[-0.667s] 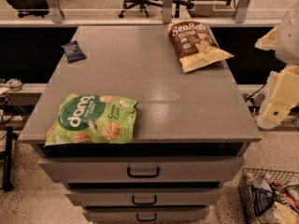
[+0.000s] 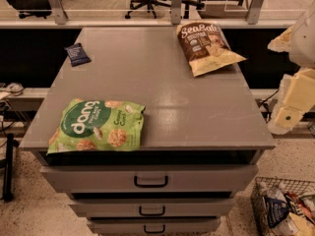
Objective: Move brown chip bag near rxbar blueberry
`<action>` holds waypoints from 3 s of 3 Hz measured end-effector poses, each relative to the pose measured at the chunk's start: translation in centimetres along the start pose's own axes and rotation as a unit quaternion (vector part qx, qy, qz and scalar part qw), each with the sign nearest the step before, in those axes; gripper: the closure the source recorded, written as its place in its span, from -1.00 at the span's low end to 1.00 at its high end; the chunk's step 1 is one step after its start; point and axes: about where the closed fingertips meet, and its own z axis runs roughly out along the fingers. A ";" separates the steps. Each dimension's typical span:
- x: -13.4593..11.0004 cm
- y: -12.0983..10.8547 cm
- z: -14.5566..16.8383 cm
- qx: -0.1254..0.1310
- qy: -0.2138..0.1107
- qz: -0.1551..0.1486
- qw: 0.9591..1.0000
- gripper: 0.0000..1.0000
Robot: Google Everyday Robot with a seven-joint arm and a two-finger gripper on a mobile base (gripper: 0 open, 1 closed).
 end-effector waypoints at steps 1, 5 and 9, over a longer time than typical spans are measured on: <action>-0.1 -2.8 2.3 0.017 -0.024 0.007 1.000 -1.00; -4.9 -24.8 14.1 0.132 -0.196 0.120 0.964 -1.00; -7.2 -27.0 21.3 0.040 -0.234 0.215 0.947 -0.30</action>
Offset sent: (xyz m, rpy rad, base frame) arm 0.2152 -0.0196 -0.0328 0.1926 -0.3795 -0.1110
